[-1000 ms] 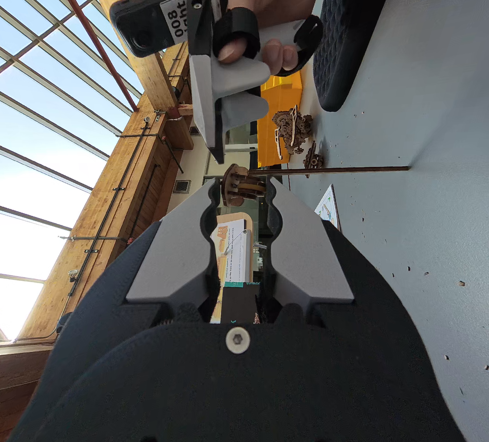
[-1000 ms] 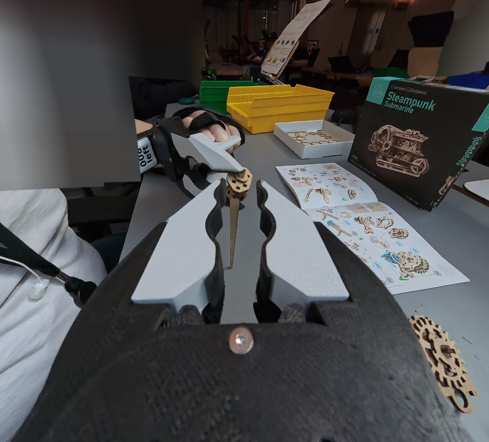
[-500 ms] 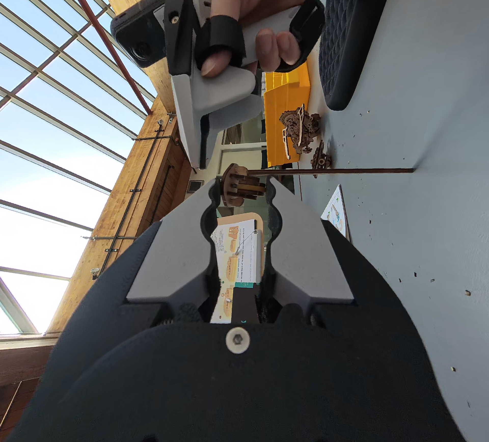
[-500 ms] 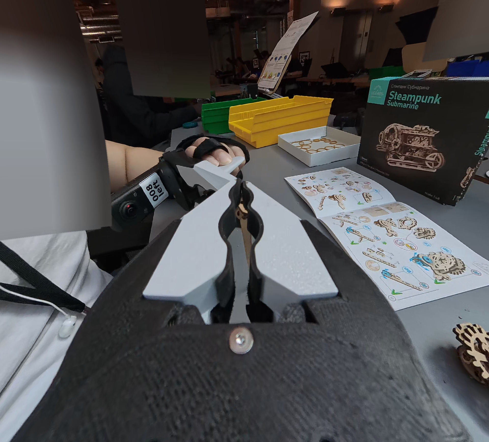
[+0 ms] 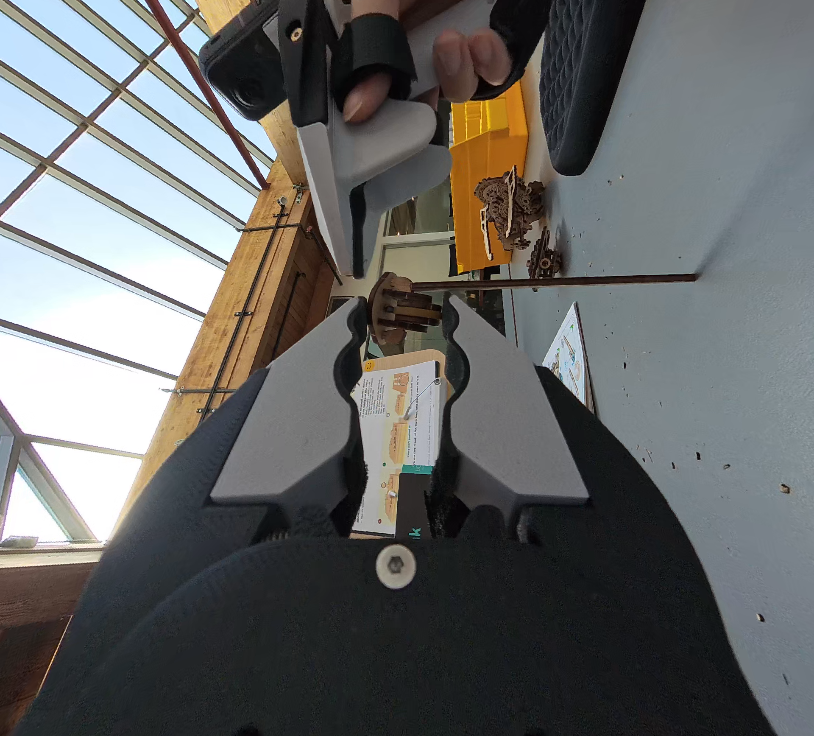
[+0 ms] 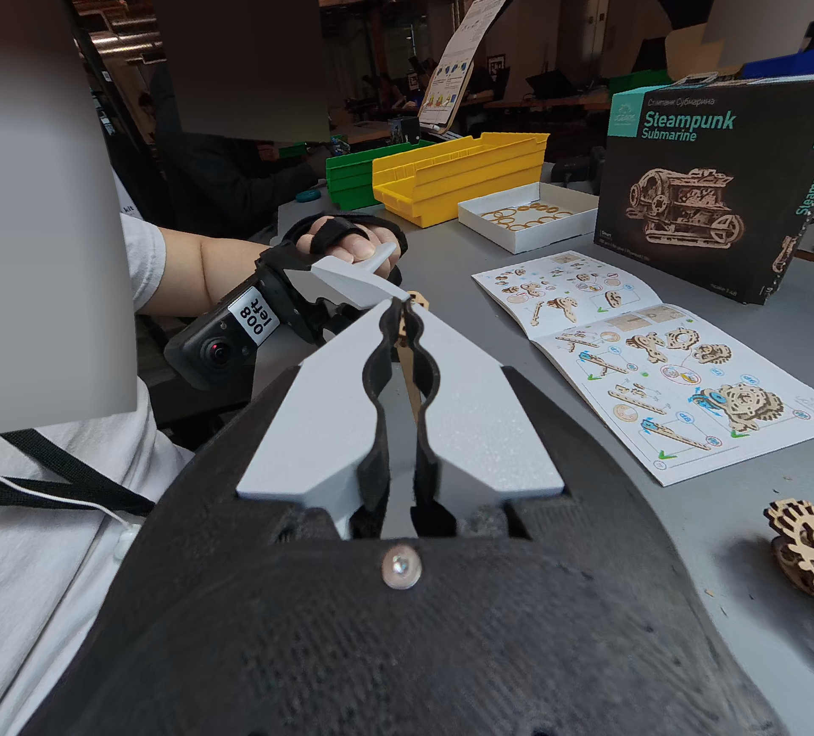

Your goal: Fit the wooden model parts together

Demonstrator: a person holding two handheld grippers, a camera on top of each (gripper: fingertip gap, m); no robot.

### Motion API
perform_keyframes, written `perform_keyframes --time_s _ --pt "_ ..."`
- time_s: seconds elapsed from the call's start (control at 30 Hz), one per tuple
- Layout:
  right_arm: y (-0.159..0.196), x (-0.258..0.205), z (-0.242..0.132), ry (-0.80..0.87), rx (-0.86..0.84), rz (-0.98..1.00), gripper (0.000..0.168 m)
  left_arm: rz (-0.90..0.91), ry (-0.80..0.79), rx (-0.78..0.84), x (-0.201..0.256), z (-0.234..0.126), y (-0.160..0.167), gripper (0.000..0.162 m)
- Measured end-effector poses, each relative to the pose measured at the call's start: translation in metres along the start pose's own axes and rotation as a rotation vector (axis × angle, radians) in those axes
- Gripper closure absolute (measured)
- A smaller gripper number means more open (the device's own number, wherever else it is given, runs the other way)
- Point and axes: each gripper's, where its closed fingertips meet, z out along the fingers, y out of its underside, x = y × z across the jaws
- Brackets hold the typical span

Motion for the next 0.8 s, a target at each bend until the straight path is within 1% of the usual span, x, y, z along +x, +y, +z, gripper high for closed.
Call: perform_keyframes --time_s 0.1,0.2,0.3,0.33,0.4,0.47,0.5,0.53,0.6,0.67,0.7,0.73,0.8 --pt "-0.005 -0.005 0.001 -0.013 0.013 -0.015 0.168 0.005 -0.006 -0.001 0.000 0.000 0.000 0.131" --pt "0.013 -0.003 0.008 0.012 -0.077 -0.051 0.168 0.002 -0.008 -0.004 0.000 0.000 -0.001 0.131" --pt "-0.003 -0.003 0.004 0.035 0.010 -0.079 0.168 0.006 -0.013 -0.009 0.000 0.000 0.000 0.131" --pt "-0.003 -0.002 0.004 0.039 0.019 -0.073 0.168 0.006 -0.015 -0.009 0.000 0.000 -0.001 0.131" --pt "0.014 0.002 0.008 0.033 -0.060 -0.034 0.168 0.021 -0.025 -0.019 0.000 0.001 -0.001 0.131" --pt "0.000 -0.001 0.003 0.025 0.028 -0.029 0.168 0.025 -0.033 -0.024 0.000 0.001 0.000 0.131" --pt "-0.008 0.000 -0.001 0.052 0.067 -0.052 0.168 0.023 -0.033 -0.025 0.000 0.002 0.000 0.131" --pt "-0.008 0.003 -0.002 0.082 0.066 -0.077 0.168 0.021 -0.034 -0.023 0.000 0.002 -0.001 0.131" --pt "0.016 0.007 0.005 0.077 -0.054 -0.056 0.168 0.014 -0.038 -0.022 0.000 0.001 -0.002 0.131" --pt "-0.004 -0.003 0.000 0.031 0.065 -0.040 0.168 0.013 -0.038 -0.021 0.000 0.001 -0.002 0.131" --pt "-0.010 -0.004 -0.003 0.049 0.096 -0.059 0.168 0.013 -0.039 -0.024 0.000 0.001 -0.002 0.131" --pt "-0.009 -0.003 -0.003 0.071 0.093 -0.084 0.168 0.012 -0.039 -0.026 0.000 0.001 -0.002 0.131" --pt "0.015 0.000 0.007 0.061 -0.013 -0.054 0.168 0.015 -0.044 -0.030 0.000 0.001 -0.001 0.131"
